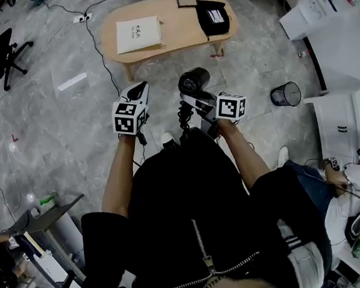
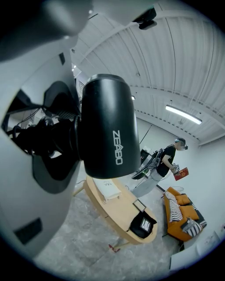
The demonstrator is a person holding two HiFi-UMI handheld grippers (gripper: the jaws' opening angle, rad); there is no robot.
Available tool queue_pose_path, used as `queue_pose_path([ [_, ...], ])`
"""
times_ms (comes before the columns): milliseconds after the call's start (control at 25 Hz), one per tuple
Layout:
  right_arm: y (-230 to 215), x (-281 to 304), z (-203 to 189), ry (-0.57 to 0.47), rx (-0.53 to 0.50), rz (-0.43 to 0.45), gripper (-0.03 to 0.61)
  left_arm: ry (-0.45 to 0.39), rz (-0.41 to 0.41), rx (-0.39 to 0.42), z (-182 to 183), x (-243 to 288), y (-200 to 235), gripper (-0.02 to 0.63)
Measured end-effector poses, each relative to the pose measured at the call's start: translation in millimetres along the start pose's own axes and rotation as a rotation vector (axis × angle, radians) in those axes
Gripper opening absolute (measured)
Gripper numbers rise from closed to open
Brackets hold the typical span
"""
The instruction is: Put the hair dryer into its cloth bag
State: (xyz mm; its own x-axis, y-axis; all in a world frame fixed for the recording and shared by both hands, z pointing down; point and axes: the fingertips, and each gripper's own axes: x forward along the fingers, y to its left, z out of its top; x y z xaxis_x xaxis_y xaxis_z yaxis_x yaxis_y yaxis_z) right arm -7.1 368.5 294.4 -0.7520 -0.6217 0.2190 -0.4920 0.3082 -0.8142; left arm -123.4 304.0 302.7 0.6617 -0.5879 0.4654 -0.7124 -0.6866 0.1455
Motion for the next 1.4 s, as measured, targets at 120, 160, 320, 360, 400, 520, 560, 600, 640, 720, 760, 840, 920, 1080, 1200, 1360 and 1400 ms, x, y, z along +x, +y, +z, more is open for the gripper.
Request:
queue_pose_path([
  [120, 0.1, 0.6, -0.1, 0.003, 0.019, -0.001, 0.25, 0.009, -0.009, -0.004, -0.8, 5.1, 1.6, 0.015],
  [160, -1.2, 0.8, 0.8, 0.003, 0.025, -0.003, 0.25, 0.01, -0.012, -0.006, -0.7, 7.2, 2.3, 0.015],
  [320, -14.0, 1.2, 8.4, 0.003, 0.021, -0.015, 0.25, 0.022, -0.012, 0.005, 1.2, 16.7, 4.7, 0.015],
  [360, -16.2, 3.0, 11.8, 0.003, 0.024, -0.012, 0.25, 0.026, -0.011, 0.008, 3.2, 19.7, 6.1, 0.015],
  [400, -19.4, 5.4, 15.5, 0.004, 0.026, -0.012, 0.25, 0.028, -0.008, 0.008, 5.7, 23.1, 8.3, 0.015],
  [520, -31.5, 15.5, 27.7, 0.013, 0.033, -0.014, 0.25, 0.02, 0.001, -0.002, 13.9, 35.6, 17.2, 0.015],
  [560, -33.1, 20.0, 33.0, 0.016, 0.037, -0.009, 0.25, 0.016, 0.004, -0.006, 18.2, 40.2, 20.8, 0.015],
  [600, -34.8, 24.8, 38.9, 0.019, 0.038, -0.003, 0.25, 0.012, 0.009, -0.007, 23.3, 44.7, 25.2, 0.015],
  [640, -36.6, 29.7, 45.3, 0.021, 0.037, 0.003, 0.25, 0.011, 0.014, -0.007, 28.1, 49.3, 30.1, 0.015],
  [720, -41.4, 37.7, 57.7, 0.025, 0.032, 0.009, 0.25, 0.014, 0.024, -0.014, 35.2, 58.5, 38.7, 0.015],
  [760, -43.1, 40.7, 63.1, 0.028, 0.034, 0.012, 0.25, 0.019, 0.027, -0.017, 36.7, 62.9, 41.3, 0.015],
  [840, -43.8, 46.6, 73.9, 0.034, 0.052, 0.029, 0.25, 0.03, 0.033, -0.022, 39.2, 72.1, 44.9, 0.015],
  [920, -47.6, 52.8, 84.9, 0.038, 0.068, 0.042, 0.25, 0.035, 0.039, -0.03, 43.6, 81.4, 49.0, 0.015],
  [1080, -63.7, 63.2, 101.4, 0.053, 0.059, 0.043, 0.25, 0.044, 0.054, -0.043, 52.1, 94.2, 58.1, 0.015],
  [1200, -63.6, 68.3, 111.4, 0.066, 0.068, 0.065, 0.25, 0.053, 0.064, -0.039, 57.0, 102.2, 61.9, 0.015],
  [1360, -71.7, 72.3, 125.7, 0.077, 0.068, 0.077, 0.25, 0.063, 0.078, -0.036, 62.6, 114.0, 65.4, 0.015],
  [1400, -73.9, 72.2, 128.7, 0.083, 0.07, 0.079, 0.25, 0.065, 0.082, -0.036, 63.9, 116.5, 65.7, 0.015],
])
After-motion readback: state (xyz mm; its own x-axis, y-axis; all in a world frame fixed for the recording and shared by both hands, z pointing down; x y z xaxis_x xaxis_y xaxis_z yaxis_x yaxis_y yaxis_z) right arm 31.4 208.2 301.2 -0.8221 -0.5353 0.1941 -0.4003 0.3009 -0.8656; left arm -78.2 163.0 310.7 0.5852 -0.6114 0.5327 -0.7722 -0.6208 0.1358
